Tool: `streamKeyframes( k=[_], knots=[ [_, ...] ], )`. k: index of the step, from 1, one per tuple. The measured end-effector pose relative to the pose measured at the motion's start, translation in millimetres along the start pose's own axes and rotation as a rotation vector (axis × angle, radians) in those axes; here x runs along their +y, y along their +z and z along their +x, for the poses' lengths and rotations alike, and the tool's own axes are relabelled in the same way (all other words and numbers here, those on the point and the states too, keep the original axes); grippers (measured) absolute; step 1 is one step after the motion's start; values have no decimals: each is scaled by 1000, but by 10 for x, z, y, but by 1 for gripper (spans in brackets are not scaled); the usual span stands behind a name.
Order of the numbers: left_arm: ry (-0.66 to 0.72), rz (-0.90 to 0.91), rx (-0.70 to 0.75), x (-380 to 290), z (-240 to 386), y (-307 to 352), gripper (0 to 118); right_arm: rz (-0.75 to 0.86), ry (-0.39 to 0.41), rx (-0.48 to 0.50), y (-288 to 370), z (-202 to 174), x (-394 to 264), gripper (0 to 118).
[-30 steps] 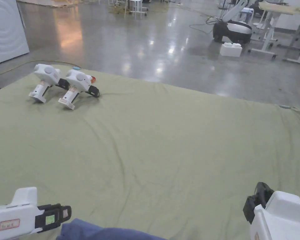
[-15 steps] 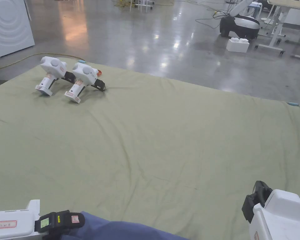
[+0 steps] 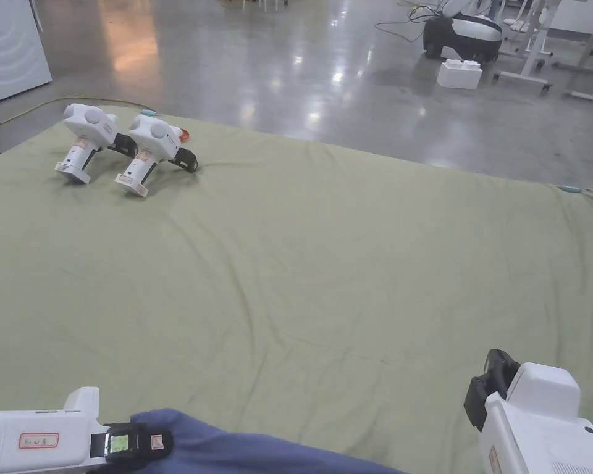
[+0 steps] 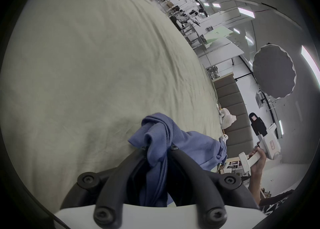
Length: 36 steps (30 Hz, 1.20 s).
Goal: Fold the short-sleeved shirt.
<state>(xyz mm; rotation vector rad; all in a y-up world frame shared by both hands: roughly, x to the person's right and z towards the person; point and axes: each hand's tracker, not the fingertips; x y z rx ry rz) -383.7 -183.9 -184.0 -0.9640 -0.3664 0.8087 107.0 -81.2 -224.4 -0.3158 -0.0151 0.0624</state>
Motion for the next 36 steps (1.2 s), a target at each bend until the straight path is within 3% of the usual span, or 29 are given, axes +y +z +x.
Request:
streamKeyframes(
  k=[11,16,21,36],
  knots=[
    [-54,67,126,422,-24,474,9,-2,-4,-1,-25,81,1,1],
    [-63,74,263,487,275,618,9,-11,-16,3,-45,93,-17,1],
    [-100,57,302,359,748,514,9,-23,-34,15,-62,80,-58,1],
    [-206,-92,145,-12,2000,-413,9,-47,-63,-4,-27,239,-148,1]
  ],
)
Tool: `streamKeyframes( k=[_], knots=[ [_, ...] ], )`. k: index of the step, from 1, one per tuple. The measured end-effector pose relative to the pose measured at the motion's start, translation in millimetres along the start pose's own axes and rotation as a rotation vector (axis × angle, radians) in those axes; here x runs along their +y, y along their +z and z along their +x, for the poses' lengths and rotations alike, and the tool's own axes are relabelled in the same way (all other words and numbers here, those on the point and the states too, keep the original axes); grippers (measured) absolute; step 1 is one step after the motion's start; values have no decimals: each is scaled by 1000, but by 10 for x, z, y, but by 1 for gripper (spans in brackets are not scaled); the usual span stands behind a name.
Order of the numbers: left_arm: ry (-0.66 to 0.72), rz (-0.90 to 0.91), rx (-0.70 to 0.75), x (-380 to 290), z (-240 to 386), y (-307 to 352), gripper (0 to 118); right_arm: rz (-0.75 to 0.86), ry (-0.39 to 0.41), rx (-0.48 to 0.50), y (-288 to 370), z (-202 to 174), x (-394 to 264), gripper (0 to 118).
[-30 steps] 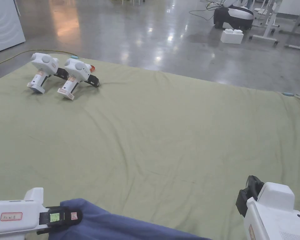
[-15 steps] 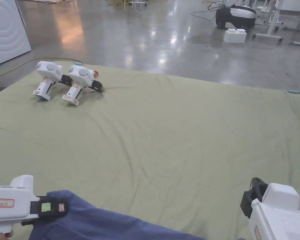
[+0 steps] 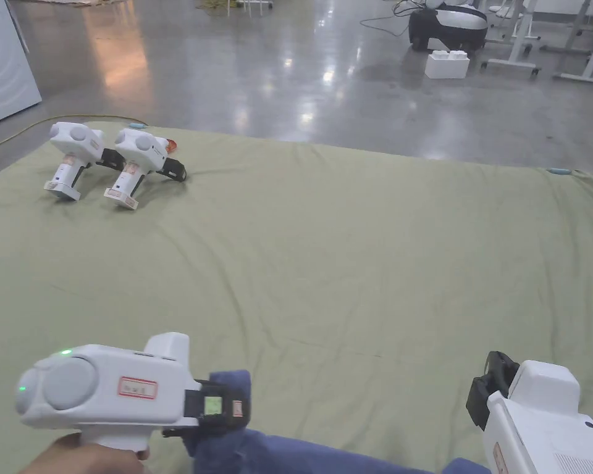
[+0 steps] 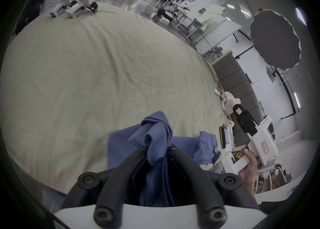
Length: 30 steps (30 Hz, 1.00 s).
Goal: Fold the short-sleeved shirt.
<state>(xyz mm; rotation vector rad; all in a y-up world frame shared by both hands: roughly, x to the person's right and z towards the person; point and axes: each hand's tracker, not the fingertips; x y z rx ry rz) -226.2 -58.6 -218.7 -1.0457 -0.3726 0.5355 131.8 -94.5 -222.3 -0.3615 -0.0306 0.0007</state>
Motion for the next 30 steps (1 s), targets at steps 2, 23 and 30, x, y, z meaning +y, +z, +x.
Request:
streamKeyframes(
  k=[2,23,30],
  knots=[
    [-4,-28,-6,-54,123,-243,9,-5,-9,-10,11,47,-15,1],
    [-72,-135,93,-549,688,-1353,35,-56,-55,-72,65,378,-163,1],
    [-51,-53,19,-427,577,-887,52,-69,-62,-75,77,420,-189,1]
  ],
)
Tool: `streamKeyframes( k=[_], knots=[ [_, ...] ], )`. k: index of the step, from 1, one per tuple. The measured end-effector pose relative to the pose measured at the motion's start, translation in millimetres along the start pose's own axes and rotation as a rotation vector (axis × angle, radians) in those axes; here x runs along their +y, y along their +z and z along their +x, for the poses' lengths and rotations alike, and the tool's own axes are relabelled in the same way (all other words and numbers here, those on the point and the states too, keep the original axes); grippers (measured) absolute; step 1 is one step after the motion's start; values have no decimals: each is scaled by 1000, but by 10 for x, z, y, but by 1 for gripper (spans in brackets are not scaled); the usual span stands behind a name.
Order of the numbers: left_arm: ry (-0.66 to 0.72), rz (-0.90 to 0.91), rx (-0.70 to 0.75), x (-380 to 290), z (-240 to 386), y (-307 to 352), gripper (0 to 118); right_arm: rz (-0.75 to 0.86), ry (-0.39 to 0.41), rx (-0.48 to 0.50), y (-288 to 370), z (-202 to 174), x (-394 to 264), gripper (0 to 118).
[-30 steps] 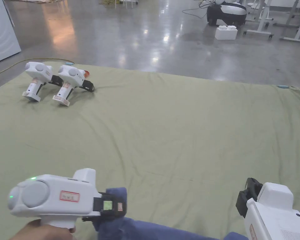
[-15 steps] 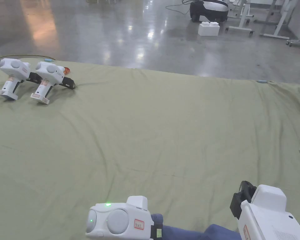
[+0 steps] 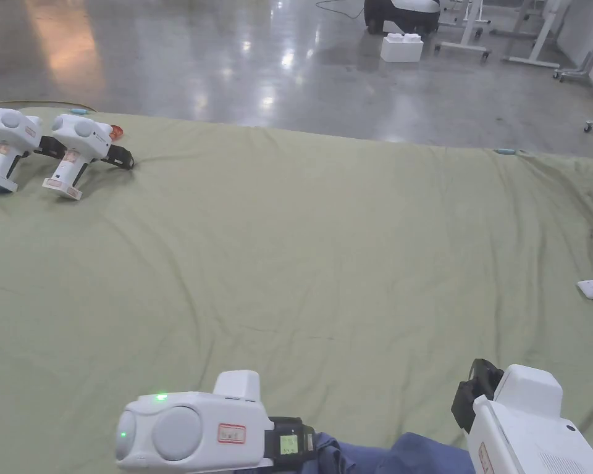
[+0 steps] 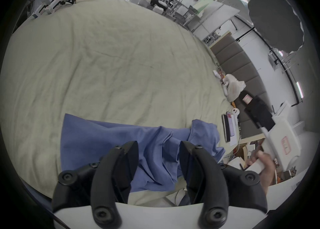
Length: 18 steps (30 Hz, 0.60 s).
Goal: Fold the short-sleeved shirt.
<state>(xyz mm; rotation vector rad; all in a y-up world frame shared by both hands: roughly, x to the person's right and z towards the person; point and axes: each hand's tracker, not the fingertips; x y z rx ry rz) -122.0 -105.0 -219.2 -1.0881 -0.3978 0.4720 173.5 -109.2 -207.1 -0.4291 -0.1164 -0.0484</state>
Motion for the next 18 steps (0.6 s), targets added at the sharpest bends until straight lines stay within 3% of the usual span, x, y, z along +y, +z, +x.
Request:
streamKeyframes(
  k=[4,8,18],
  knots=[
    [-10,-3,23,-20,-118,13,20,-8,-4,-2,8,10,-25,1],
    [-51,-103,85,-177,-187,-236,7,-16,-8,0,17,7,-43,1],
    [-165,-121,-93,-456,8,-582,6,-31,-1,1,23,-4,-88,1]
  ],
)
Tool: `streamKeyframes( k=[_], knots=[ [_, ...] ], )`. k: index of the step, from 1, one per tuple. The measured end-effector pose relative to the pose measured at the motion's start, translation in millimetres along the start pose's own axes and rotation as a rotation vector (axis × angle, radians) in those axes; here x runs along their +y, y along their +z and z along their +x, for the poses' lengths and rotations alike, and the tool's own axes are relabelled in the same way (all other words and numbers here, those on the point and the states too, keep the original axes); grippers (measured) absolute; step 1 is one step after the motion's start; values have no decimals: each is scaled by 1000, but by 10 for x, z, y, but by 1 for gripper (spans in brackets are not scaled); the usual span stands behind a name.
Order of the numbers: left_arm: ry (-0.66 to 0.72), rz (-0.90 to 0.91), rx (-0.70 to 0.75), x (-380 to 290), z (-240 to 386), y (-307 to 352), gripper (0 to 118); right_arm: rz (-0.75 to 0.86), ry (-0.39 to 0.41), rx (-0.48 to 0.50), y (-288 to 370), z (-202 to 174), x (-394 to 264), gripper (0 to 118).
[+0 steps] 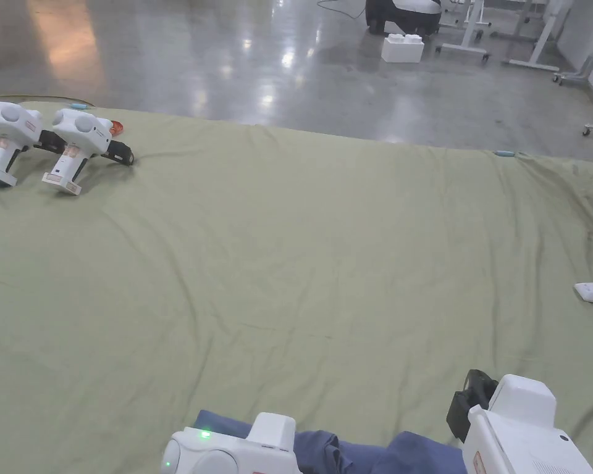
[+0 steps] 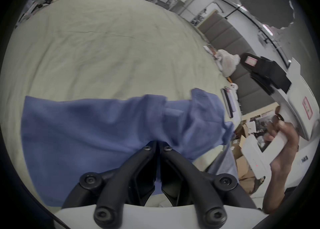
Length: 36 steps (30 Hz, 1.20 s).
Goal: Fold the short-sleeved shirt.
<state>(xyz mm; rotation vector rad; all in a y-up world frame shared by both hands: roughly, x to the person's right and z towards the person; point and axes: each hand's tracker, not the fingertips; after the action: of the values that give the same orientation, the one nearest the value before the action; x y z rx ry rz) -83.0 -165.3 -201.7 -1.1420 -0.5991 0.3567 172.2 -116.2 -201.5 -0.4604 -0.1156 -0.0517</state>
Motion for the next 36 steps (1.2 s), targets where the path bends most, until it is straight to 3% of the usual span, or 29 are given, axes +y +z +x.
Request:
streamKeyframes(
  k=[5,9,17,19,23,25,29,33,36],
  knots=[
    [-80,-41,-42,-83,160,-74,6,1,4,1,4,-2,3,1],
    [-40,-82,-35,-128,118,-233,6,-4,-3,5,-3,-9,-1,1],
    [-11,73,-50,-100,-100,341,8,18,7,13,32,6,38,1],
    [40,150,-24,-72,-282,583,19,24,8,15,33,4,54,1],
    [112,257,63,-38,-755,953,60,27,12,23,30,-22,85,1],
    [157,248,99,-27,-1011,1052,73,26,15,30,22,-42,96,1],
    [234,190,71,-69,-1490,1099,74,21,8,43,16,-87,106,1],
    [339,131,-89,-160,-1880,973,74,19,10,49,24,-124,102,1],
    [379,187,-236,-227,-2017,914,74,16,10,49,33,-136,95,1]
  ],
)
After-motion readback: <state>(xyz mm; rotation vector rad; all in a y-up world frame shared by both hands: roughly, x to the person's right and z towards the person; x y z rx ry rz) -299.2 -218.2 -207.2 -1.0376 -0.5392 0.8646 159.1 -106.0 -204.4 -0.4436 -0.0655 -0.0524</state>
